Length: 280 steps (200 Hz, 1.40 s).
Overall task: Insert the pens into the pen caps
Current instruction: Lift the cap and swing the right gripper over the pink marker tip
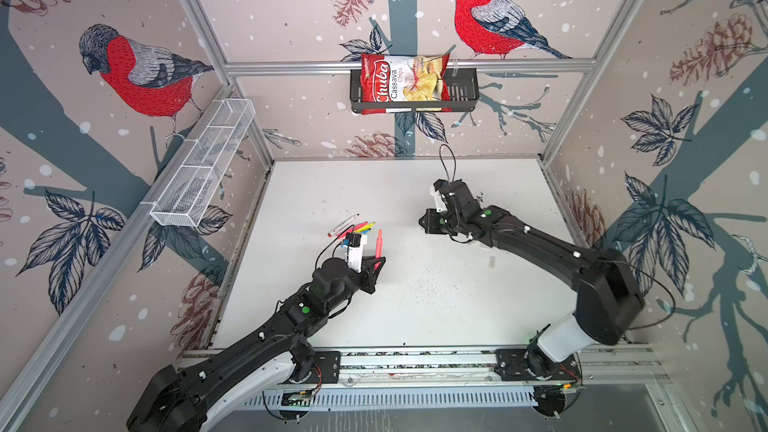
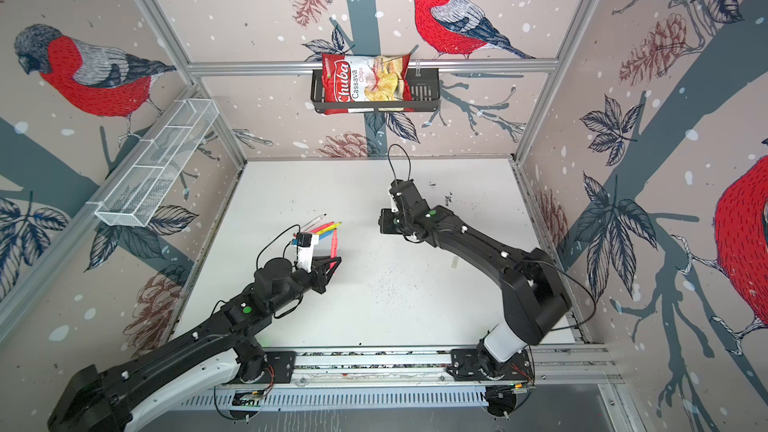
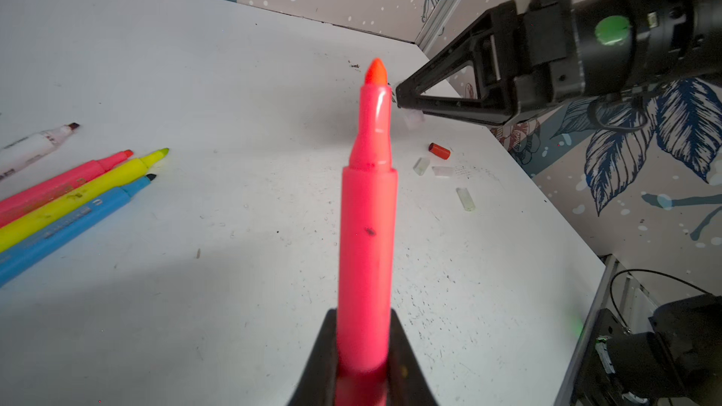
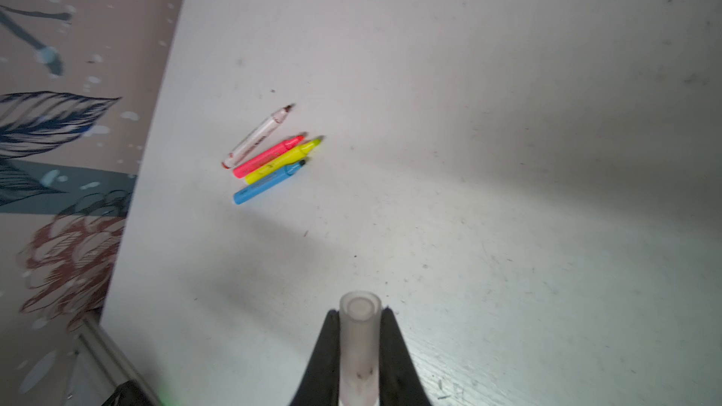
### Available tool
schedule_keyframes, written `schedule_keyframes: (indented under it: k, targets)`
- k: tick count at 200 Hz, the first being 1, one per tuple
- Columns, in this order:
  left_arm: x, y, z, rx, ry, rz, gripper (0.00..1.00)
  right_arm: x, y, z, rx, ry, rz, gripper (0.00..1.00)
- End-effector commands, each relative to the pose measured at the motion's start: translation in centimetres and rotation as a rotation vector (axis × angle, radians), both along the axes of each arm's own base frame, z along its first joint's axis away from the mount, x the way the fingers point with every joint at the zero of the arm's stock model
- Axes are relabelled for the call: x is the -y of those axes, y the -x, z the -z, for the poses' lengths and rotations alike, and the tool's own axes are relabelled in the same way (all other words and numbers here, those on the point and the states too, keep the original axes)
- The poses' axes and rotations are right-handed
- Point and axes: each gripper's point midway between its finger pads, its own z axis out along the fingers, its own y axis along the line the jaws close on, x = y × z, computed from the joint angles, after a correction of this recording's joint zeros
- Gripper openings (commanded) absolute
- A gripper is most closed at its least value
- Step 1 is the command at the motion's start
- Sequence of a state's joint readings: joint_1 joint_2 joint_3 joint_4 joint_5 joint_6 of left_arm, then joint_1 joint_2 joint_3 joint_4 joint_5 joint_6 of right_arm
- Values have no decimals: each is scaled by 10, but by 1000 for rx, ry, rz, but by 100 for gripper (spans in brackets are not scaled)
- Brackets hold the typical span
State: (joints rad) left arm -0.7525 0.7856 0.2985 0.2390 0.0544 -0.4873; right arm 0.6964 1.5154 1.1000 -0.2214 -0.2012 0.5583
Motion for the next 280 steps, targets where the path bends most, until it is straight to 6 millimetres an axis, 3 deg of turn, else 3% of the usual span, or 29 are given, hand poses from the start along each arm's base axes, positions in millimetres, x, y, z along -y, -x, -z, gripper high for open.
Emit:
schedule_keyframes:
  k: [1,43,99,189,280]
  targets:
    - [18,3,-19,36,97,49,0,-17,9,-56,107,-298,-99,4]
    - [50,10,-21,32,123,122,0,-9,22,-85,159,-417,-140,5]
    - [75,13,-30,24,182,185,0,-6,36,-95,193,-481,-164,7]
    - [84,15,-39,27,219,213,0,-16,47,-101,202,-528,-201,7]
    - [80,16,-38,30,223,206,0,-26,53,-98,195,-533,-231,7]
